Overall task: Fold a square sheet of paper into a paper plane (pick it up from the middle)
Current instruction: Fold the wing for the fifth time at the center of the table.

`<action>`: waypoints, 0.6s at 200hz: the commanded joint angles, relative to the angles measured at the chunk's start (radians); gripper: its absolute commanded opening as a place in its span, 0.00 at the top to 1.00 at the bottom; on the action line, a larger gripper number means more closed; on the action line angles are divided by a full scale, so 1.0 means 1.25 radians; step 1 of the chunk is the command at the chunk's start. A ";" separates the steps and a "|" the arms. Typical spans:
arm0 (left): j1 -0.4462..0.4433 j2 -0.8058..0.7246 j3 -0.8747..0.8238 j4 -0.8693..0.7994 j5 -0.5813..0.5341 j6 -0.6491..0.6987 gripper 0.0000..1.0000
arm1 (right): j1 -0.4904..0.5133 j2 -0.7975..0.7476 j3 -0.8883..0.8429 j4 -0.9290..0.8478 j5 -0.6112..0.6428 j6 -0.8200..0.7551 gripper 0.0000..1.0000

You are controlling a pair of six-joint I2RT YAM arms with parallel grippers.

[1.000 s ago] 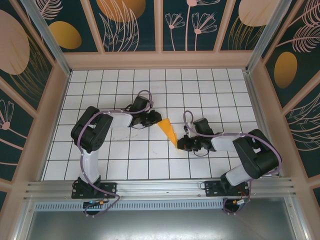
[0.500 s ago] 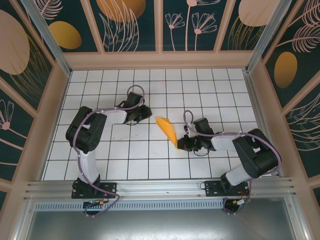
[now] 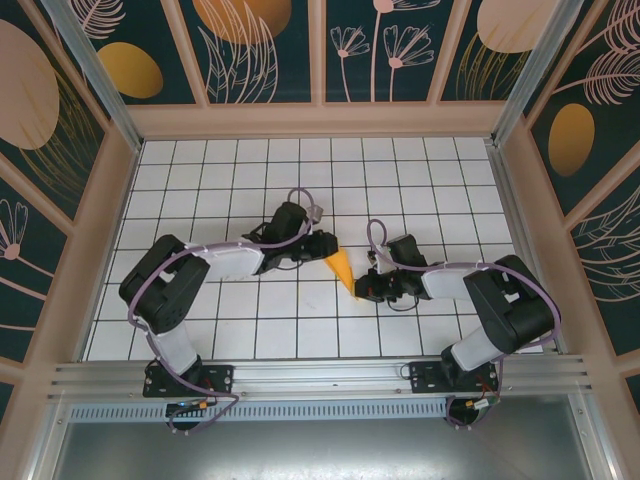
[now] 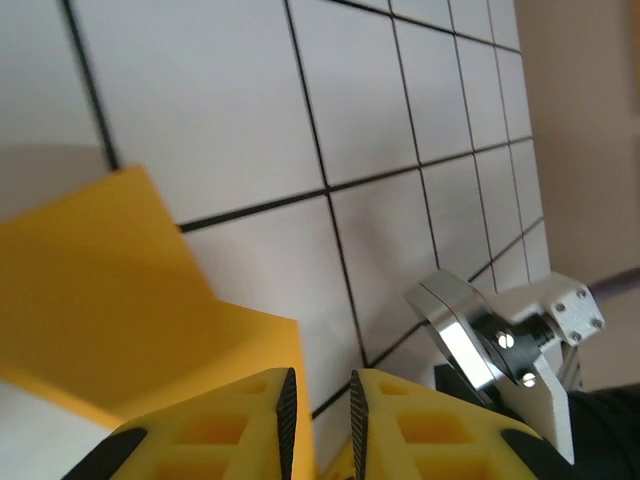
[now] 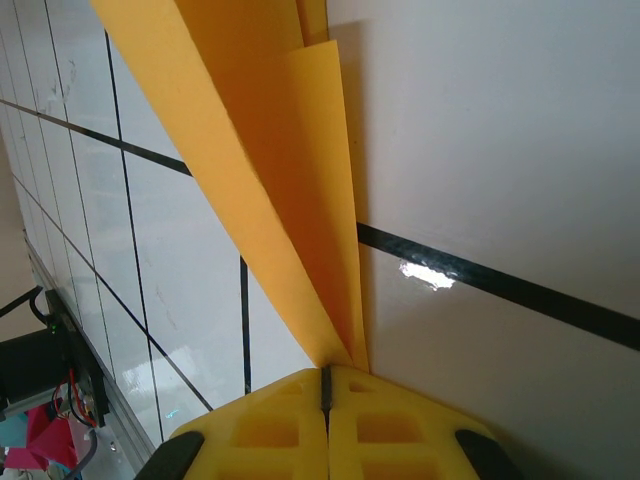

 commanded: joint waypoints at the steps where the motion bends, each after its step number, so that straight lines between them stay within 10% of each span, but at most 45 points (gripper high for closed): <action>1: -0.005 0.037 -0.003 0.075 0.054 -0.025 0.74 | 0.001 0.046 -0.035 -0.118 0.059 -0.009 0.93; 63: -0.032 0.103 0.036 0.069 0.071 -0.021 0.68 | 0.001 0.049 -0.033 -0.120 0.064 -0.007 0.92; 120: -0.031 0.192 0.081 -0.055 -0.095 -0.027 0.74 | 0.000 0.033 -0.035 -0.133 0.063 -0.009 0.93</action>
